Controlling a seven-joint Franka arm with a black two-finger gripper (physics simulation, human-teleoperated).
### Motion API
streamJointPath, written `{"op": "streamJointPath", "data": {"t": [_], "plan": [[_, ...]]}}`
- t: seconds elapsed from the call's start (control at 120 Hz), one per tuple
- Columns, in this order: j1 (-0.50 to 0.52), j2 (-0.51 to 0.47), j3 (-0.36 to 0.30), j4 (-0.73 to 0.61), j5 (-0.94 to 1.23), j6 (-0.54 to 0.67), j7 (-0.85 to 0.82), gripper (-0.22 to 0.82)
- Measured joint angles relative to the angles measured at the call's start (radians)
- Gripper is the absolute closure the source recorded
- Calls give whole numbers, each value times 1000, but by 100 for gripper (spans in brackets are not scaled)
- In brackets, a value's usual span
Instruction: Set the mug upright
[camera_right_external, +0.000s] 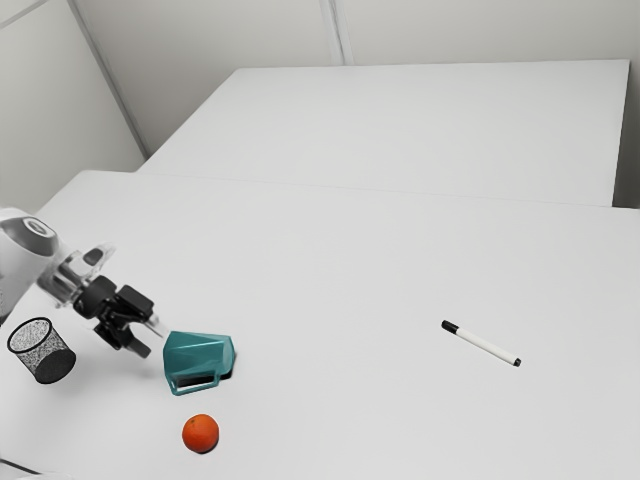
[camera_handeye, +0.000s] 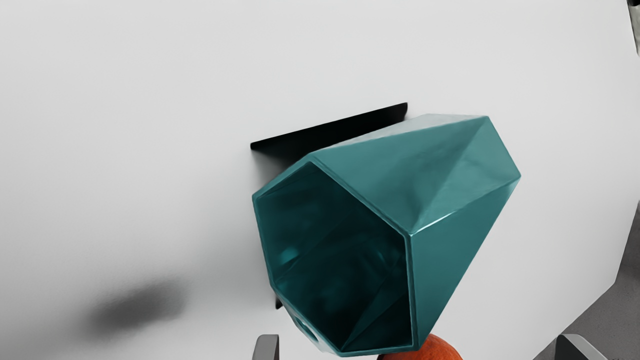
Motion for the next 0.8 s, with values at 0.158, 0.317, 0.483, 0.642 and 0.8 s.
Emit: {"op": "streamJointPath", "data": {"t": [0.158,0.317,0.483,0.642,0.8], "plan": [[0,71,0,4,-89,-6,59,0],[6,83,-1,0,-130,-15,112,0],[5,85,-2,-12,-155,-42,154,7],[19,91,-3,-15,-162,-63,185,29],[18,88,-4,-14,-165,-75,209,45]]}}
